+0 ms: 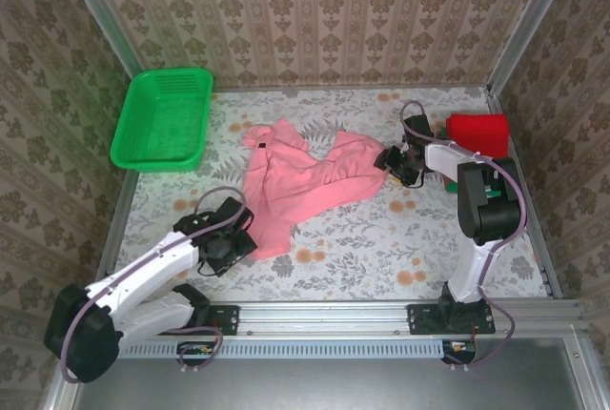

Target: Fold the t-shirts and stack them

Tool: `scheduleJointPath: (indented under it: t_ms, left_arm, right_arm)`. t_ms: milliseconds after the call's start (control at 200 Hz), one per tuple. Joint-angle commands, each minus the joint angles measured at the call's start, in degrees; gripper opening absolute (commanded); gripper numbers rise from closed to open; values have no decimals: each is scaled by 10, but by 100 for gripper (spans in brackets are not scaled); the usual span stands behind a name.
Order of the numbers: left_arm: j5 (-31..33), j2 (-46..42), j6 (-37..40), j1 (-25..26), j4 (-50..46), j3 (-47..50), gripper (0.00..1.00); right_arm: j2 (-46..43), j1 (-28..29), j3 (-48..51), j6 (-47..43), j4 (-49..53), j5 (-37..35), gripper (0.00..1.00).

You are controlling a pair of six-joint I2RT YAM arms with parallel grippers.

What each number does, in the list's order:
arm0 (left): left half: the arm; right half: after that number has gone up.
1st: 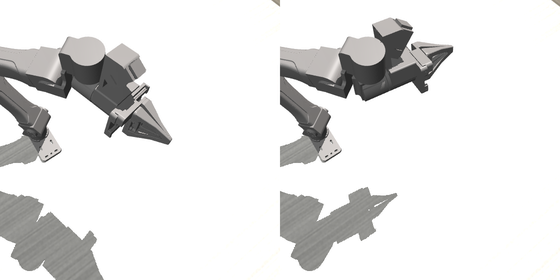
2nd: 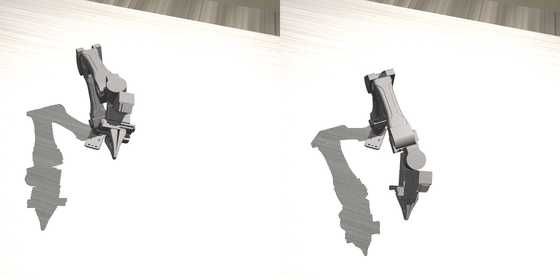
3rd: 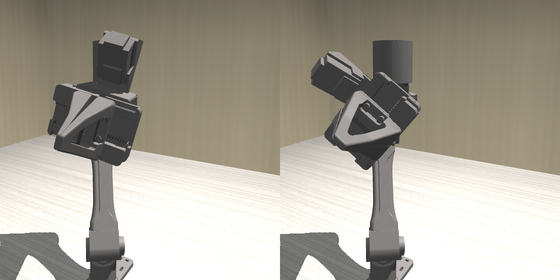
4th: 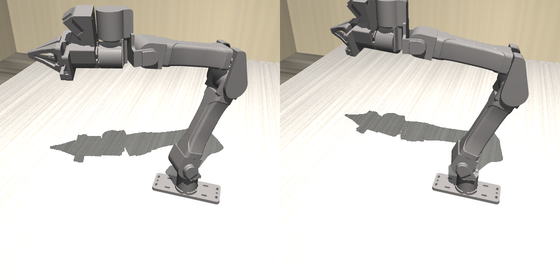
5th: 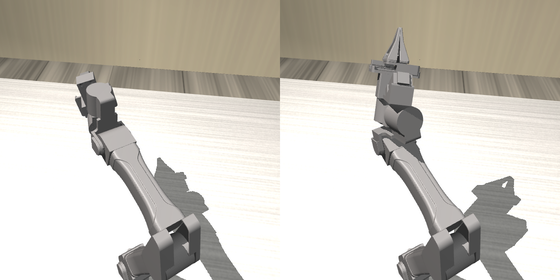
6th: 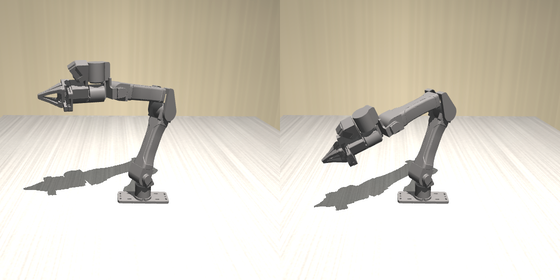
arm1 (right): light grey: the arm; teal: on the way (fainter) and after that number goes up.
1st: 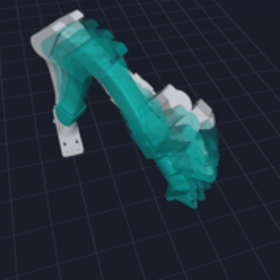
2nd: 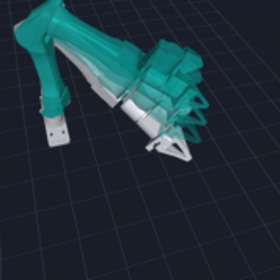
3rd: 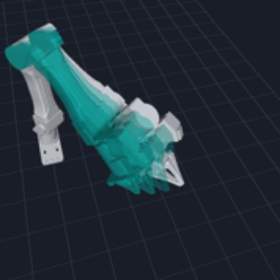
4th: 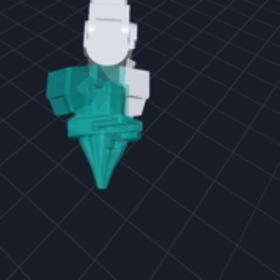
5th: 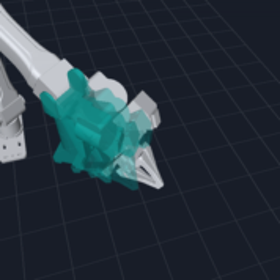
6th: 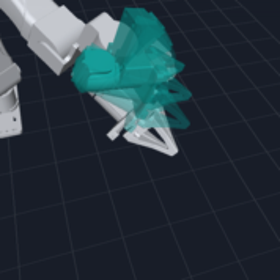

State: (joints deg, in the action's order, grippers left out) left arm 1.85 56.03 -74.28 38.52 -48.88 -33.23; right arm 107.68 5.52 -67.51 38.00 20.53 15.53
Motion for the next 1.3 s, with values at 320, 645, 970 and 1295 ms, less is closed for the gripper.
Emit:
scheduleJointPath:
  t_ms: [320, 645, 970, 1295]
  left_arm:
    - [46, 208, 300, -87, -91, -251, 76]
    - [19, 380, 458, -85, -148, -349, 55]
    - [2, 464, 478, -77, -121, -369, 39]
    - [29, 516, 481, -70, -135, -384, 37]
  right_arm:
    - [6, 8, -15, 11, 6, 16, 60]
    - [-8, 2, -3, 7, 9, 10, 61]
    - [2, 1, -9, 17, 3, 14, 60]
    - [3, -4, -10, 15, 6, 11, 61]
